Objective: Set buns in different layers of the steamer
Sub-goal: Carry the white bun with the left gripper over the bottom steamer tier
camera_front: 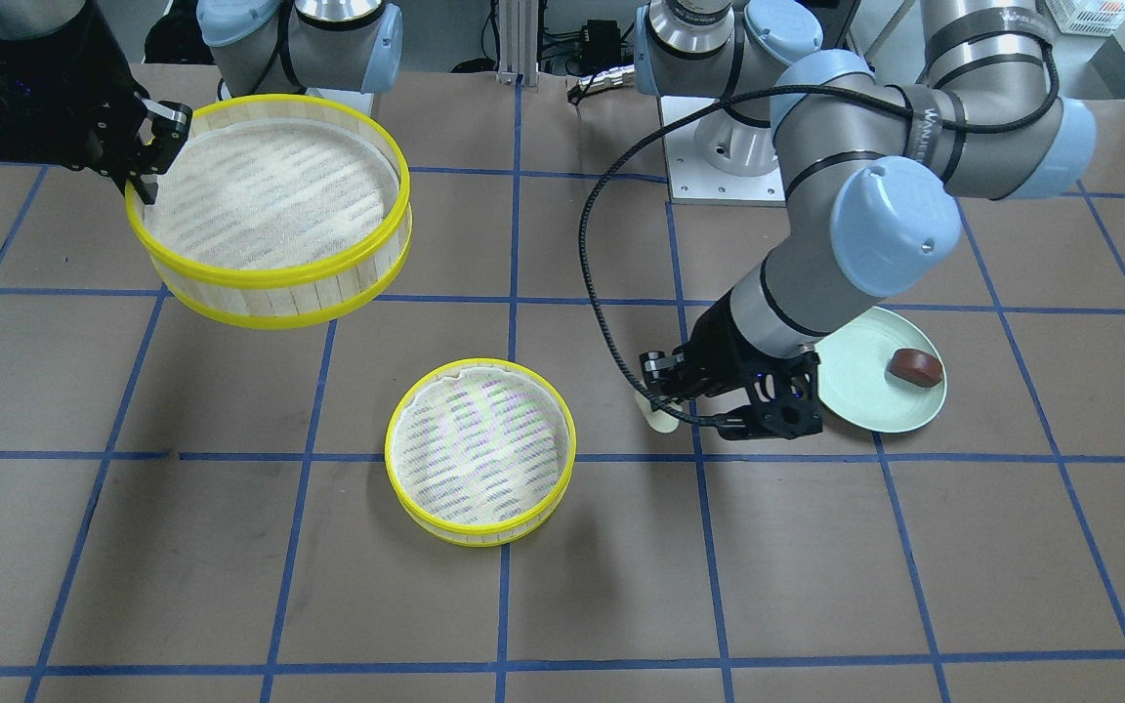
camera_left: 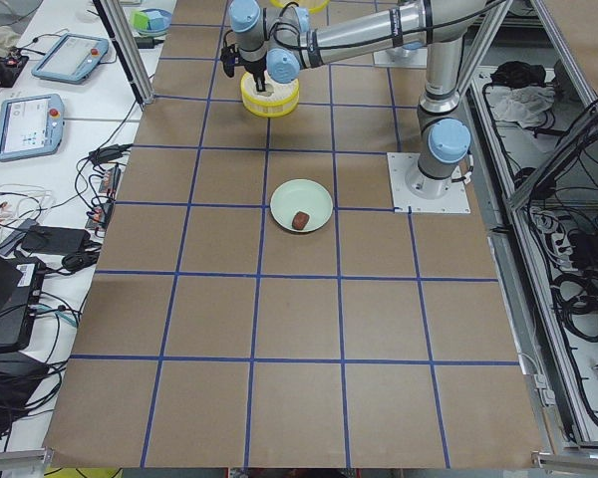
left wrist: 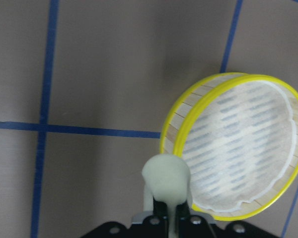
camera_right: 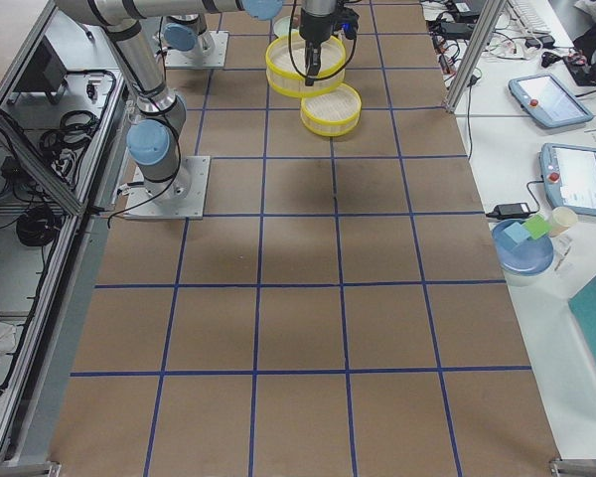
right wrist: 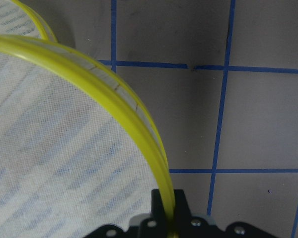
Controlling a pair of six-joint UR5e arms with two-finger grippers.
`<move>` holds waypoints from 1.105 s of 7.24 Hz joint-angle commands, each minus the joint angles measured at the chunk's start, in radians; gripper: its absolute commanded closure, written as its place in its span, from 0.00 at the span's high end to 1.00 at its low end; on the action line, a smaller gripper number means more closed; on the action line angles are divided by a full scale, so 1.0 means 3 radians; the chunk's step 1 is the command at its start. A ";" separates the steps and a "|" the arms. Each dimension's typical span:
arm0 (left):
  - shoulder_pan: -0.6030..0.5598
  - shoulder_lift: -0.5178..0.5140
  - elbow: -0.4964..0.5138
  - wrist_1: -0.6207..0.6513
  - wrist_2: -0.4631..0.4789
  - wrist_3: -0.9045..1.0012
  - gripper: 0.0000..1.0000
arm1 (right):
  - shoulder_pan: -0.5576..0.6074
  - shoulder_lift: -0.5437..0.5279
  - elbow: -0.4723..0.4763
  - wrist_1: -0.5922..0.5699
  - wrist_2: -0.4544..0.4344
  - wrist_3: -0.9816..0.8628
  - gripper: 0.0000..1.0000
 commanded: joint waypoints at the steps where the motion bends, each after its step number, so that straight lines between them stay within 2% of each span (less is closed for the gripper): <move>1: -0.0252 -0.0135 -0.0028 0.0249 -0.0291 -0.0268 0.00 | 0.0000 0.0000 0.0000 0.0001 -0.0013 0.0008 0.00; 3: -0.0376 -0.0299 -0.0221 0.0682 -0.0291 -0.0274 0.00 | 0.0000 0.0000 0.0000 0.0001 -0.0054 0.0008 0.00; 5: -0.0391 -0.0452 -0.0243 0.0883 -0.0306 -0.0310 0.00 | -0.0005 0.0000 0.0000 -0.0004 -0.0054 0.0008 0.00; 6: -0.0391 -0.0524 -0.0233 0.0980 -0.0448 -0.0375 0.05 | -0.0005 0.0000 0.0000 0.0006 -0.0054 0.0008 0.00; 7: -0.0396 -0.0555 -0.0217 0.1062 -0.0475 -0.0599 0.43 | -0.0005 0.0000 0.0000 0.0001 -0.0054 0.0008 0.00; 8: -0.0396 -0.0565 -0.0217 0.1098 -0.0475 -0.0652 0.72 | -0.0005 0.0005 0.0005 0.0001 -0.0049 0.0008 0.00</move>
